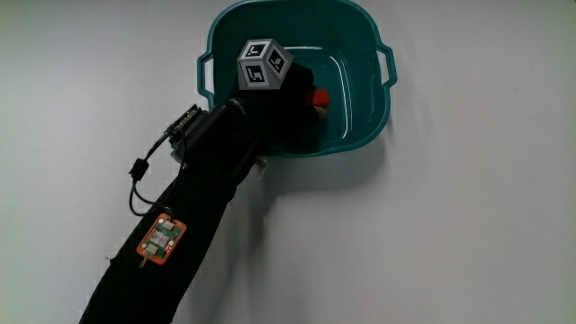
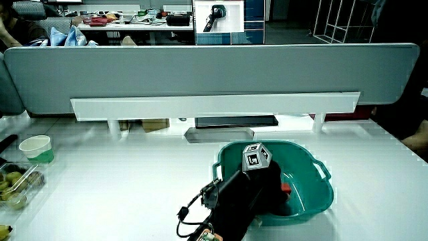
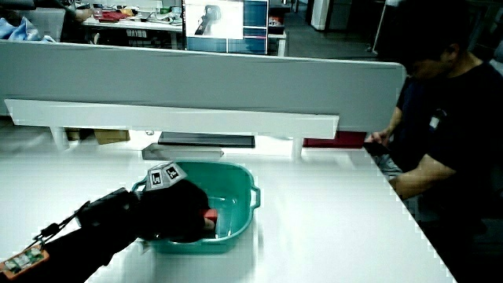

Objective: Place red block

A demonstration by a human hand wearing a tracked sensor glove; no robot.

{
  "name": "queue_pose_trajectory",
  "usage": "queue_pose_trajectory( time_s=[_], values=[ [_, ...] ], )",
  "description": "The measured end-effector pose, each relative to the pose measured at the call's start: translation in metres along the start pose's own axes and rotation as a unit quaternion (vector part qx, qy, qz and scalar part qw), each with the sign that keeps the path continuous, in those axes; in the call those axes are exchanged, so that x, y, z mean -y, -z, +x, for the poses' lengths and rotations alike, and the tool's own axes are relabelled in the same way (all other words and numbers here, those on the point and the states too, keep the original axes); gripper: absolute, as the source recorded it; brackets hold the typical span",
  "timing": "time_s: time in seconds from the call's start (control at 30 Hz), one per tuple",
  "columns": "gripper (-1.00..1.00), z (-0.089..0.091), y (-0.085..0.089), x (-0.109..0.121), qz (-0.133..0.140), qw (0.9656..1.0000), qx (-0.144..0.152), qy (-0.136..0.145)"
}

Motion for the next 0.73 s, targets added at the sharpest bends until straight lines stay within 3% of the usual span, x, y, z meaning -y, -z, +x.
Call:
queue_pose_trajectory(
  time_s=[0.2,0.4,0.57,0.73],
  values=[
    [0.0,0.0,0.003,-0.004,-0.003,0.9999,-0.013,-0.003],
    [-0.55,-0.003,0.003,-0.003,-0.013,0.9997,-0.007,-0.018],
    [-1.0,-0.006,-0.009,0.004,0.016,0.9998,0.011,-0.006],
    [-1.0,-0.007,-0.031,0.023,0.037,0.9976,0.054,0.022]
  ],
)
